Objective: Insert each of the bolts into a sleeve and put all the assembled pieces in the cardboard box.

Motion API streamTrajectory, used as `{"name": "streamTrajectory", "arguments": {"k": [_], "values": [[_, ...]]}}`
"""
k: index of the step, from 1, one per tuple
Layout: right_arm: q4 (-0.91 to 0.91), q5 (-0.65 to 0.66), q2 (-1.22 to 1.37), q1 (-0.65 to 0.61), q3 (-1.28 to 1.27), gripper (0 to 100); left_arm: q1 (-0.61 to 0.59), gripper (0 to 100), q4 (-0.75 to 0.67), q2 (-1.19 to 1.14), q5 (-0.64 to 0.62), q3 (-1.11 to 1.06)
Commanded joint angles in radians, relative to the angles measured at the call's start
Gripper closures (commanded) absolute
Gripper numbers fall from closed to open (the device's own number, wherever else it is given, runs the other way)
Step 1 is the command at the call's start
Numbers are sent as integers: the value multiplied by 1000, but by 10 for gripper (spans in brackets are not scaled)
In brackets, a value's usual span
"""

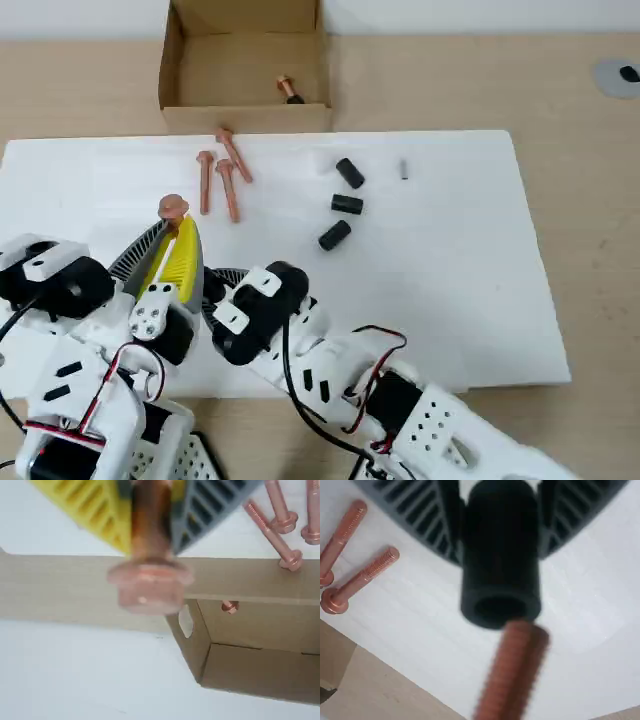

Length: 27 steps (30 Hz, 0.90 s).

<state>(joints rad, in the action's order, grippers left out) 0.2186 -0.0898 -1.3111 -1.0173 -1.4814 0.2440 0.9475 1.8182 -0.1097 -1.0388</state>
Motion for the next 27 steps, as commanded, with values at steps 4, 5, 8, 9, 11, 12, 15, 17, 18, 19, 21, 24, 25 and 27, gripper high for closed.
{"name": "streamTrajectory", "arguments": {"k": [4,5,8,9,11,12,15,17,18,19,21,24,25,27], "values": [[-26,-80,-25,12,12,989,9,995,-5,1,-3,48],[-26,-87,-25,12,10,989,9,995,-6,1,-3,48],[-26,-91,-25,12,10,989,9,995,-8,1,0,28],[-26,-91,-25,12,10,989,9,995,-8,1,0,21],[-26,-91,-25,12,10,989,12,995,-9,1,-2,15],[-26,-91,-25,12,10,989,14,995,-9,1,-2,14],[-26,-91,-25,12,10,989,14,995,-18,1,-2,12],[-26,-91,-25,12,10,989,14,995,-17,1,0,12],[-26,-91,-25,12,12,989,14,995,-14,1,0,12],[-26,-91,-25,12,12,989,14,995,-14,1,2,12],[-26,-91,-25,12,12,989,14,995,-12,1,2,12],[-26,-91,-25,12,13,989,15,995,-8,1,0,12],[-26,-91,-25,12,13,989,17,995,12,1,-3,20],[-26,-91,-25,12,13,989,35,995,54,2,-2,21]]}}
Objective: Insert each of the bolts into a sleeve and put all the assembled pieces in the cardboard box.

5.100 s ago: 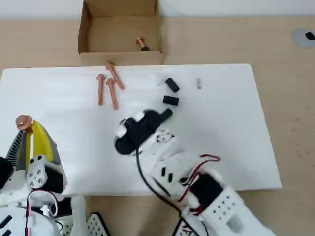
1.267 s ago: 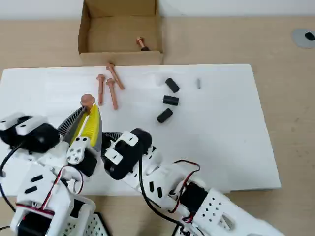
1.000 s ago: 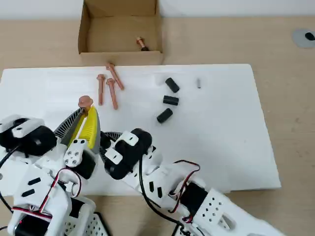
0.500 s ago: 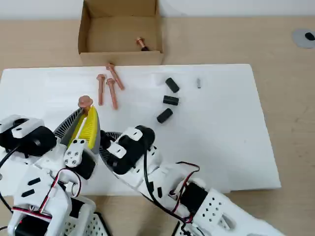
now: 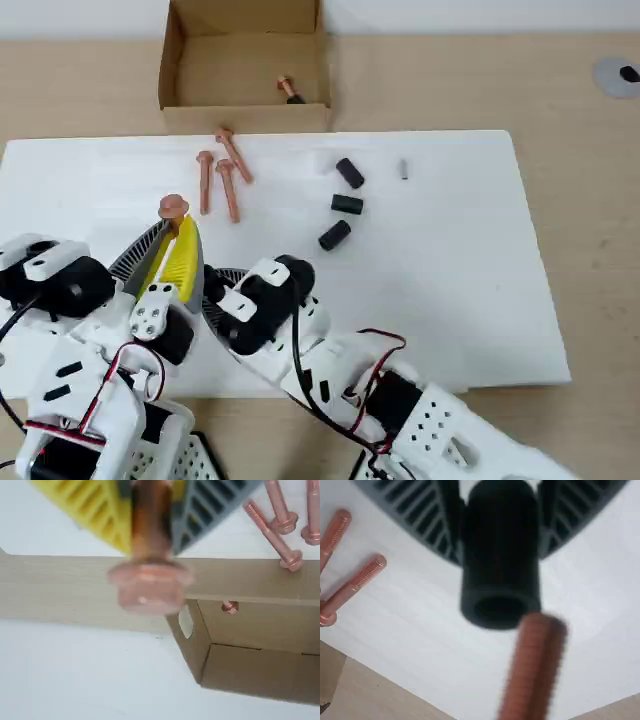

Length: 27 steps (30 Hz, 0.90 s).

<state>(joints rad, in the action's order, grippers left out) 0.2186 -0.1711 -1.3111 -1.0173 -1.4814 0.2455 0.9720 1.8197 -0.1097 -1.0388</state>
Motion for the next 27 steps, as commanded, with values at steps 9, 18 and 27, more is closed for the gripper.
{"name": "streamTrajectory", "arguments": {"k": [9,18,27], "values": [[-26,-9,-25,12,13,989,32,995,81,2,43,98],[-25,-9,-21,42,7,989,-290,995,-207,4,51,121],[-25,-11,-18,148,5,989,-344,994,37,5,5,390]]}}
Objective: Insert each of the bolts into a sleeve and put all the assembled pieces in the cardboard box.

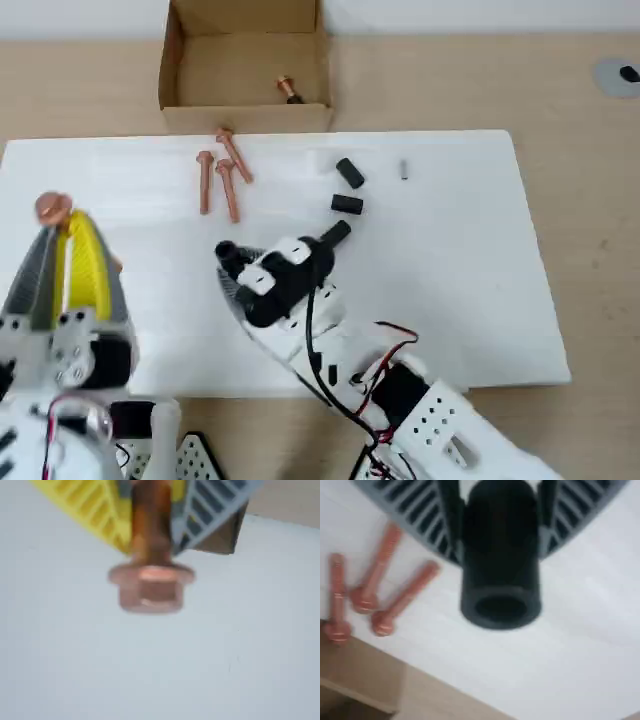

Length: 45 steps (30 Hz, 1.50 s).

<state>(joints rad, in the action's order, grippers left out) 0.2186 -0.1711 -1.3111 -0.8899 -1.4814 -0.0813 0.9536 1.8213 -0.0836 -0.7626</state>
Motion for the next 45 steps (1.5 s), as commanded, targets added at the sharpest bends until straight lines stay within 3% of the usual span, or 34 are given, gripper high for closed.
{"name": "streamTrajectory", "arguments": {"k": [1,9,17,21,24,28,36,40,45], "values": [[-25,-11,-18,21,5,989,-17,994,71,4,-23,137],[-25,-11,-18,19,5,989,-8,992,72,1,-23,94],[-23,-11,-18,19,5,989,-17,992,-137,1,-17,-252],[-23,-11,-18,19,-15,989,-95,993,-304,4,-20,-419],[-23,-11,-18,19,-27,989,-152,993,-532,5,-15,-537],[-25,-11,-18,19,-35,989,-127,994,-720,5,-20,-601],[-25,-11,-16,21,-36,989,92,995,-721,5,-49,-506],[-25,-11,-16,28,-35,989,176,994,-572,5,-51,-450],[-25,-11,-16,70,-36,989,190,993,-428,5,-117,-381]]}}
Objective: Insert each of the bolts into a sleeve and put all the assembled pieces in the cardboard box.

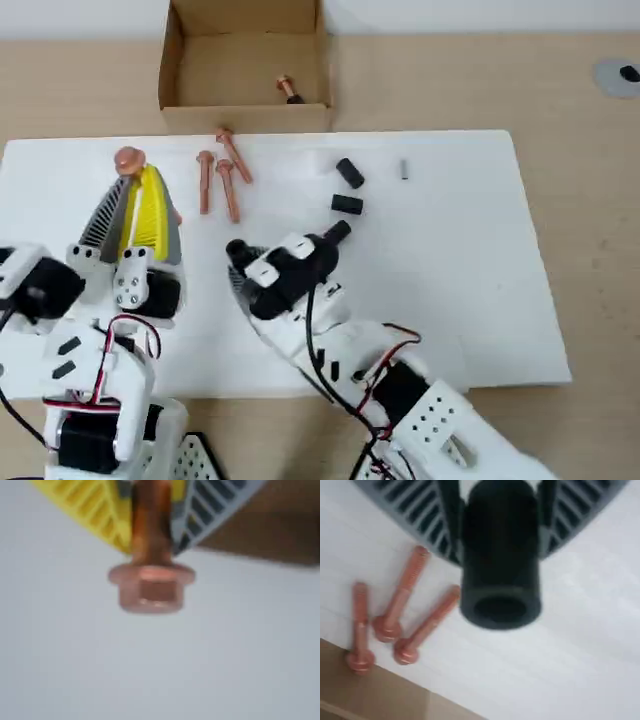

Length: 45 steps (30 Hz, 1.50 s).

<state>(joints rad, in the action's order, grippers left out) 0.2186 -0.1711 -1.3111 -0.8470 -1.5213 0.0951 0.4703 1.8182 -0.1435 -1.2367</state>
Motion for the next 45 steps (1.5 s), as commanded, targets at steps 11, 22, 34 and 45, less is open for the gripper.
{"name": "streamTrajectory", "arguments": {"k": [11,22,34,45], "values": [[-38,-25,-16,27,10,989,161,993,98,5,-140,147],[-109,17,-16,27,16,989,181,993,31,1,-137,138],[-104,14,-16,22,71,989,311,992,23,1,-68,89],[-104,12,-16,22,73,989,275,992,20,2,-17,-11]]}}
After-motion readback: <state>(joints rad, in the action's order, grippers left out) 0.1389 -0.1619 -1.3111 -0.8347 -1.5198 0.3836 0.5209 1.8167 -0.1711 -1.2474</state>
